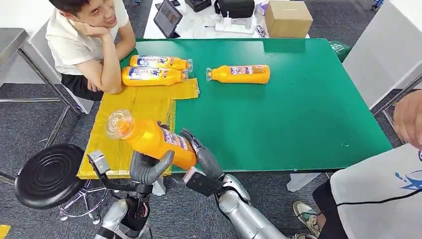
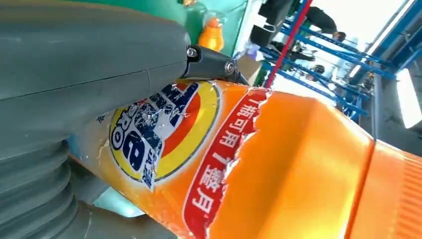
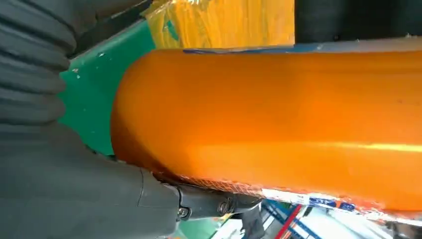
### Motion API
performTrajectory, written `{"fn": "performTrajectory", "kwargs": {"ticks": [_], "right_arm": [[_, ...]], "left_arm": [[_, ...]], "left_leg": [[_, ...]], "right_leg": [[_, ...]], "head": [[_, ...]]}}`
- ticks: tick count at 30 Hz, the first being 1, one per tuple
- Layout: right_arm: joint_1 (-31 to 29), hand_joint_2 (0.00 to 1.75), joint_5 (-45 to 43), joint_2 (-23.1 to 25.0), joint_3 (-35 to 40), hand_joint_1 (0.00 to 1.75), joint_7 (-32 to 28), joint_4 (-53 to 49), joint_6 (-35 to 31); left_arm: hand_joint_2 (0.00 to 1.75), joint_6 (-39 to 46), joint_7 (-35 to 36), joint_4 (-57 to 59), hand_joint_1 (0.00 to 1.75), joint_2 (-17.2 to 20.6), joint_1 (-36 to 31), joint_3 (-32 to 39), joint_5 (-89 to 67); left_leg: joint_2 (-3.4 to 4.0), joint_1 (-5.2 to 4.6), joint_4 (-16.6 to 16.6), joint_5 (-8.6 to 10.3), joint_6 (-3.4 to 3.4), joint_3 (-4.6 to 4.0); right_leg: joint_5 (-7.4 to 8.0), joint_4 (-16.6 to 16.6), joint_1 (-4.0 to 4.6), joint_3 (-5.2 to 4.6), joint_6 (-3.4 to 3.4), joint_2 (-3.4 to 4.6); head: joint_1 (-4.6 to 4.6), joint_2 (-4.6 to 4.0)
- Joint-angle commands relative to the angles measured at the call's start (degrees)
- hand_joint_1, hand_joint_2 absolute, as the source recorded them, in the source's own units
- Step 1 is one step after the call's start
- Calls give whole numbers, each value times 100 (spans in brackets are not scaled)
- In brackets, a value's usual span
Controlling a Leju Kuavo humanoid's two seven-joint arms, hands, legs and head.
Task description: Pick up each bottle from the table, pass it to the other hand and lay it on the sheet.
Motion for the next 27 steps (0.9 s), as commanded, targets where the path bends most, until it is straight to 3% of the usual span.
{"fn": "performTrajectory", "kwargs": {"ticks": [1, 3, 5, 7, 9, 12, 17, 22, 23, 26, 27], "right_arm": [[63, 0, -41, -120, 234, 0, -179, 249, -112], [331, 0, -205, -190, 35, 0, -269, 56, -248], [871, 0, -425, -458, -73, 0, -269, -678, -337], [1576, 0, -479, -664, -585, 0, -240, -1325, -867], [1924, 0, -469, -776, -828, 0, -213, -1697, -900], [1960, 0, -497, -747, -912, 0, -176, -1744, -934], [2590, 0, -574, -842, -1268, 0, -62, -2498, -1240], [2629, 0, -618, -785, -1353, 0, -4, -2380, -1253], [2608, 0, -629, -771, -1345, 0, -19, -2325, -1255], [2549, 0, -672, -734, -1251, 0, -90, -2274, -1319], [2539, 0, -668, -724, -1221, 0, -88, -2298, -1339]], "left_arm": [[175, -44, -77, -3, 175, 66, -304, 36, -56], [175, 66, -198, -129, 175, 109, -223, 114, -191], [175, 165, -293, -388, 175, 226, -15, 230, -367], [175, 575, -436, -761, 175, 340, 289, 504, -870], [175, 616, -428, -971, 175, 379, 467, 699, -966], [175, 651, -401, -976, 175, 368, 478, 740, -994], [175, 962, -377, -1266, 175, 336, 703, 1097, -1256], [175, 1010, -215, -1085, 175, 249, 650, 1181, -1226], [175, 1186, -216, -1015, 175, 270, 610, 1157, -1449], [175, 3402, 45, 49, 175, 452, 78, 766, -4573], [175, 3540, 41, 354, 175, 439, -48, 738, -4837]], "left_leg": [[-3, 7, -3, -5, -10, 20], [-8, 7, -4, -3, -8, 15], [-14, 7, -8, -2, -7, 17], [-15, 6, -10, -5, -8, 23], [-15, 6, -14, -9, -9, 31], [-6, 5, -4, -19, -9, 24], [-3, 3, -4, -15, -10, -2], [5, 5, -5, -21, -12, 12], [4, 5, -4, -23, -14, 17], [-6, 2, -9, -10, -10, 1], [-13, 1, -10, -7, -9, 1]], "right_leg": [[-7, -3, 8, 22, -12, -7], [-5, -5, 7, 18, -10, -12], [-6, -11, 8, 22, -8, -18], [-10, -12, 7, 28, -9, -19], [-15, -16, 7, 36, -11, -20], [-20, -4, 6, 29, -13, -9], [-14, -4, 3, -2, -12, -10], [-16, -7, 6, 11, -15, -2], [-18, -7, 7, 17, -16, -3], [-9, -9, 3, 1, -11, -11], [-9, -10, 1, 1, -10, -18]], "head": [[0, 0], [0, 0], [0, 0], [0, 0], [0, 0], [0, 0], [0, 0], [0, 0], [0, 0], [-2, 0], [0, 0]]}}
